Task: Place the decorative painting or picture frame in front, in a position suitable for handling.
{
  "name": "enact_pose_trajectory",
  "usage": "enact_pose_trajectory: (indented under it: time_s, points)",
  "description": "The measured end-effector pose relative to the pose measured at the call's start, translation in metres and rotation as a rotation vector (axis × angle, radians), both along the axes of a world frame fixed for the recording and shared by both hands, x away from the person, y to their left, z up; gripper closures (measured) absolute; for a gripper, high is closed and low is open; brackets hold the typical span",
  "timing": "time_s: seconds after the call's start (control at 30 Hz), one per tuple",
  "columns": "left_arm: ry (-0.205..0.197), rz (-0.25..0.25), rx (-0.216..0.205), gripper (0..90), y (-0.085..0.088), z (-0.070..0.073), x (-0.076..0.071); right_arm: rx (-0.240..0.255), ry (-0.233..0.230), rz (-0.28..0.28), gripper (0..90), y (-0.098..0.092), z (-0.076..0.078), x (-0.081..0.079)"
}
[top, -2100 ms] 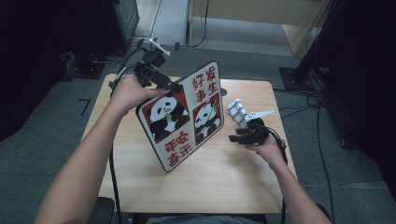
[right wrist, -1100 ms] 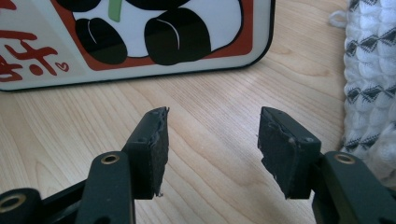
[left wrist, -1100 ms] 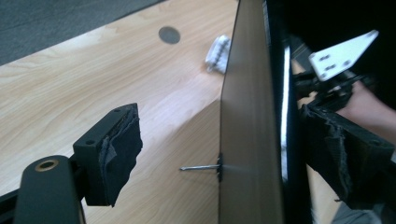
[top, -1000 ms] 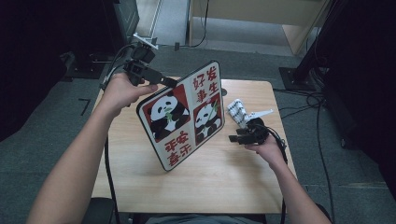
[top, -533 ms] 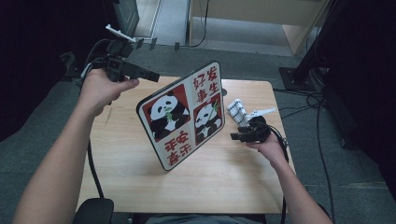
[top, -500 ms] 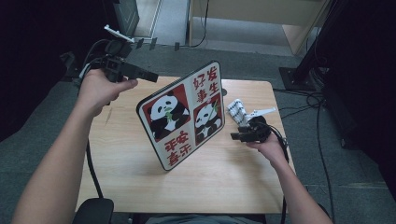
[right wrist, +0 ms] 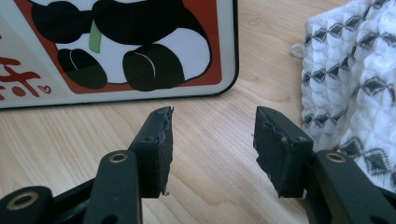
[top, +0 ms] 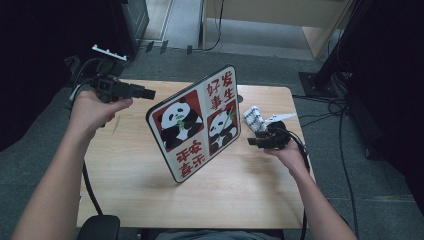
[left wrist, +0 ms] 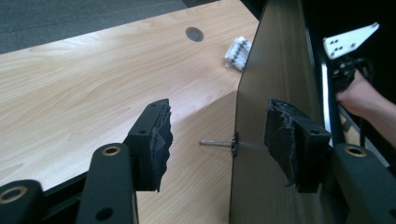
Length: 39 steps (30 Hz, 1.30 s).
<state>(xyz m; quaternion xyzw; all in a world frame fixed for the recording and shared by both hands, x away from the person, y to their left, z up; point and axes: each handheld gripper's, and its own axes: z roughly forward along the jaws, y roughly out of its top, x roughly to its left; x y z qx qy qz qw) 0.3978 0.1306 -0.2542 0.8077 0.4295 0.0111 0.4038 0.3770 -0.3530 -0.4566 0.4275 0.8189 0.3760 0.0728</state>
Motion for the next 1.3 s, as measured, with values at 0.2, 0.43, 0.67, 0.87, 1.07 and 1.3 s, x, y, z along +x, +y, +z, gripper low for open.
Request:
enact_pose_trajectory:
  time_s: [0.2,0.43,0.67,0.87,1.07,1.3]
  points:
    - [-0.022,-0.009,-0.003,38.4,0.009,-0.012,-0.011,-0.027,0.005,-0.018,47.6,0.003,0.002,0.007]
    - [-0.028,0.0,-0.016,36.0,0.018,-0.027,-0.02,-0.033,0.009,-0.03,47.6,0.001,0.006,0.012]
    - [-0.027,0.01,-0.028,35.5,0.025,-0.048,-0.032,-0.039,-0.023,-0.04,47.4,0.0,0.013,0.022]
    - [-0.023,0.009,-0.048,36.1,0.028,-0.062,-0.043,-0.042,-0.028,-0.064,47.3,-0.005,0.017,0.032]
    - [-0.016,-0.003,-0.048,37.0,0.027,-0.076,-0.055,-0.026,-0.025,-0.101,45.8,-0.015,0.018,0.042]
    - [-0.006,-0.01,-0.065,36.3,0.024,-0.089,-0.069,-0.029,-0.025,-0.166,46.3,-0.028,0.013,0.054]
